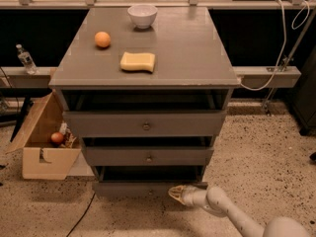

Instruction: Close bottom drawer

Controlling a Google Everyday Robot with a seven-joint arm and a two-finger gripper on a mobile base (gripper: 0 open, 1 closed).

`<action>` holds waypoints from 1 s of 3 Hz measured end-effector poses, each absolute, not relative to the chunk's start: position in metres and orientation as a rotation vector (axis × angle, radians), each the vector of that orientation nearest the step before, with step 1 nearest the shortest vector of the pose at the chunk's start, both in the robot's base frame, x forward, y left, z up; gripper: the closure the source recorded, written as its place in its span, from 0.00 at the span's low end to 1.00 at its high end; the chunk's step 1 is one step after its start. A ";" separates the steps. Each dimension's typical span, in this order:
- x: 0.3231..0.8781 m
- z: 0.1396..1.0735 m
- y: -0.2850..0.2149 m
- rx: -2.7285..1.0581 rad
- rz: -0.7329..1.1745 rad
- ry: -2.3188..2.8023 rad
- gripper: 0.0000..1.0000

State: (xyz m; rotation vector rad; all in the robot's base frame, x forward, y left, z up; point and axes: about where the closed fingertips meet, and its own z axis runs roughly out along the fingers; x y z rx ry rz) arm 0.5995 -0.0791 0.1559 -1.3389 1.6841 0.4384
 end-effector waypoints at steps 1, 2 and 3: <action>0.617 0.157 -0.075 -1.337 0.442 1.653 1.00; 0.654 0.160 -0.065 -1.351 0.446 1.603 1.00; 0.658 0.161 -0.065 -1.353 0.445 1.598 1.00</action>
Offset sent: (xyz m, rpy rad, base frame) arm 0.0528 0.0094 0.0059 0.0342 -0.0578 0.0334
